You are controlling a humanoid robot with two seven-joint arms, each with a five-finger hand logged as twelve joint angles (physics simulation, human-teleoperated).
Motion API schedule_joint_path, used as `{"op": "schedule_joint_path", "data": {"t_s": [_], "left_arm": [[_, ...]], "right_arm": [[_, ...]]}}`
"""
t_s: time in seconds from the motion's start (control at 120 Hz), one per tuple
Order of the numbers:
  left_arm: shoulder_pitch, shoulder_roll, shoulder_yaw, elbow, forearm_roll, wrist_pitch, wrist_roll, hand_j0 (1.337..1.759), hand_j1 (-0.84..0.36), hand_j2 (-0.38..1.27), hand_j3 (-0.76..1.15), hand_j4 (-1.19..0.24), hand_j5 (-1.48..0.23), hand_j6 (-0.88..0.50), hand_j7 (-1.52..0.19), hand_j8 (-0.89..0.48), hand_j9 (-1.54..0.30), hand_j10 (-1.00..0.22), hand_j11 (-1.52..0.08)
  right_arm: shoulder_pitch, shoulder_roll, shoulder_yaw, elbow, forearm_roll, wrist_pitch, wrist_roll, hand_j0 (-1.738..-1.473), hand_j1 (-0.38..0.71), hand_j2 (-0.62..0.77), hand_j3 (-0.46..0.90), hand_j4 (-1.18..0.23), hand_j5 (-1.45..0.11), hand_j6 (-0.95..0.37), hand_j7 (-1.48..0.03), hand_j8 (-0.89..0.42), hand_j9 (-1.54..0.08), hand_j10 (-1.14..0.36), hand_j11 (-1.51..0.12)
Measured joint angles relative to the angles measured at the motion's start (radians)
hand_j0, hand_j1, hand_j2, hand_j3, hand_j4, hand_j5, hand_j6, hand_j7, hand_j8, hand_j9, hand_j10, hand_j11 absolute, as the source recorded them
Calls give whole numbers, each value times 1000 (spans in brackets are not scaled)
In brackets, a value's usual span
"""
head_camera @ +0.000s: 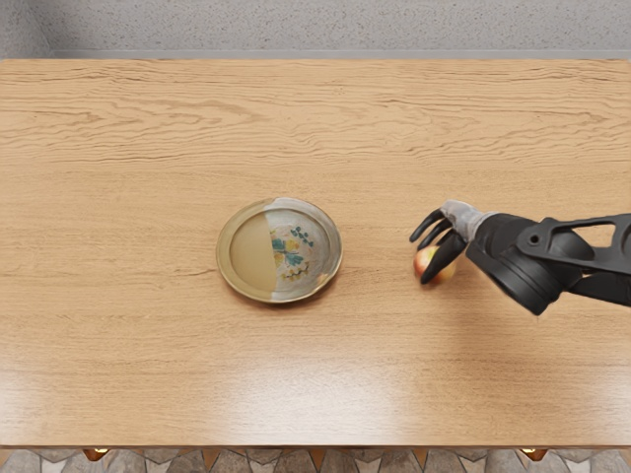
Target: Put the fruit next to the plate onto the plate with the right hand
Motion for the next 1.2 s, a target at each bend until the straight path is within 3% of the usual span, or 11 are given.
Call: {"op": "schedule_joint_path", "data": {"t_s": [0.375, 0.65, 0.842, 0.992, 1.2], "left_arm": [[0, 0, 0, 0, 0, 0, 0, 1658, 55, 49, 0, -245, -318, -245, -318, -245, -318, -245, -318], [-1, 0, 0, 0, 0, 0, 0, 1658, 55, 49, 0, -245, -318, -245, -318, -245, -318, -245, -318], [-1, 0, 0, 0, 0, 0, 0, 1658, 55, 49, 0, -245, -318, -245, -318, -245, -318, -245, -318], [-1, 0, 0, 0, 0, 0, 0, 1658, 55, 49, 0, -245, -318, -245, -318, -245, -318, -245, -318], [0, 0, 0, 0, 0, 0, 0, 1658, 55, 49, 0, -245, -318, -245, -318, -245, -318, -245, -318]], "right_arm": [[108, 22, 101, 5, 127, 0, 0, -1656, 273, 318, -1, -669, -904, -607, -884, -422, -870, -469, -872], [119, 150, 215, 1, 177, 0, 0, -1657, 293, 341, 0, -664, -912, -595, -884, -404, -875, -458, -869], [118, 277, 242, -73, 184, 0, 0, -1658, 300, 360, 0, -663, -919, -603, -887, -400, -879, -446, -872], [117, 316, 246, -97, 183, -1, 0, -1658, 310, 394, 0, -666, -908, -631, -884, -413, -886, -455, -874], [117, 326, 247, -104, 179, -1, 1, -1658, 164, 131, 0, -476, -635, -468, -626, -370, -627, -393, -622]]}}
